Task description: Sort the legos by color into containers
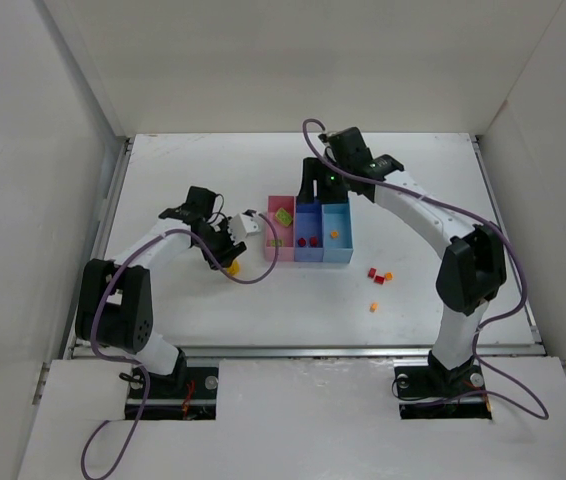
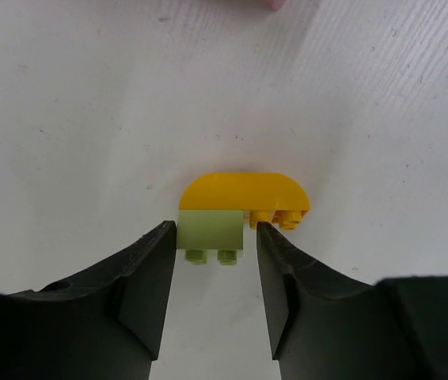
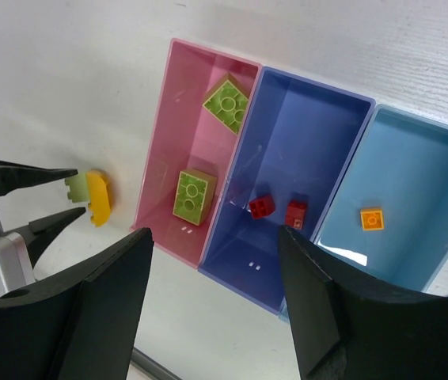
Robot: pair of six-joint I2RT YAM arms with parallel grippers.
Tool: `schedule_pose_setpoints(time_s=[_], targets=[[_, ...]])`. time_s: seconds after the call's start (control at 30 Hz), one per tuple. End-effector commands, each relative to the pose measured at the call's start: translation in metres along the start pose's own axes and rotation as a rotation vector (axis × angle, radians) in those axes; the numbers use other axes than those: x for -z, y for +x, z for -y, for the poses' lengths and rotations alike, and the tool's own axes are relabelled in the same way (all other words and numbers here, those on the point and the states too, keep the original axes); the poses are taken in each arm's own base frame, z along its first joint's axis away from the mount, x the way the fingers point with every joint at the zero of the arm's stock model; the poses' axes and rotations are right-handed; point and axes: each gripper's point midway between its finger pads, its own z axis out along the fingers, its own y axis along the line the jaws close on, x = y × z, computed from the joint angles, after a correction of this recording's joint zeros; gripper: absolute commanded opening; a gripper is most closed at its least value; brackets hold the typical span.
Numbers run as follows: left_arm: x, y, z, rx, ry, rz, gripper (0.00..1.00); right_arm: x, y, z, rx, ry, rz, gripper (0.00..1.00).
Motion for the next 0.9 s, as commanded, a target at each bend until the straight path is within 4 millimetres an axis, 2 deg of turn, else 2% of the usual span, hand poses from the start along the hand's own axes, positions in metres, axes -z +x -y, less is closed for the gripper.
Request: schedule_pose_setpoints(time_s=[0.0,0.2,0.33,0.37,0.4,0.43,0.53,0.67,0.7,0.73,0.77,0.8,0.83,0.87], targets=[[0.001,0.004,0.016,-0.009,0.055,0.0,0.41,0.019,-0.02,-0.009,0.024,-0.032,0.083,0.7],[0.0,0.011,0.023,-0.004,0.081,-0.02,0.43,0.019,-0.02,-0.009,0.024,-0.032,0.083,0.7],[-0.002,0.019,0.028,-0.006,0.091,-0.039,0.23,0.019,-0.02,-0.009,0.024,-0.032,0.083,0.7],[-0.002,0.019,0.028,-0.006,0.091,-0.039,0.1,0.019,-0.02,-0.009,0.024,-0.032,0.083,0.7],[-0.002,0.019,0.029,0.005,0.091,-0.039,0.03,0.019,-0.02,-0.009,0.024,-0.032,0.083,0.7],[-0.002,0.019,0.029,0.005,0.091,-0.039,0.0,0.019,-0.02,-0.009,0.024,-0.032,0.083,0.7],[0.001,0.013,0.024,0.017,0.076,-0.029,0.0,0.019,-0.02,-0.011,0.024,-0.042,0.078,0.7],[0.012,-0.012,0.012,0.034,0.049,0.037,0.0,0.021,-0.017,-0.026,0.074,-0.132,0.061,0.7],[0.03,-0.034,0.0,0.037,0.011,0.118,0.0,0.028,-0.025,-0.036,0.111,-0.181,0.093,0.7],[0.039,-0.048,-0.005,0.027,-0.004,0.157,0.0,0.035,-0.029,-0.046,0.135,-0.231,0.11,0.71],[0.049,-0.062,-0.011,0.003,-0.028,0.201,0.0,0.041,-0.025,-0.064,0.152,-0.336,0.09,0.74],[0.069,-0.083,-0.019,-0.022,-0.067,0.26,0.0,0.045,-0.025,-0.074,0.178,-0.4,0.09,0.75],[0.08,-0.102,-0.023,-0.032,-0.086,0.328,0.0,0.054,-0.033,-0.084,0.195,-0.466,0.107,0.77],[0.09,-0.114,-0.027,-0.036,-0.103,0.37,0.0,0.063,-0.032,-0.104,0.219,-0.591,0.096,0.81]])
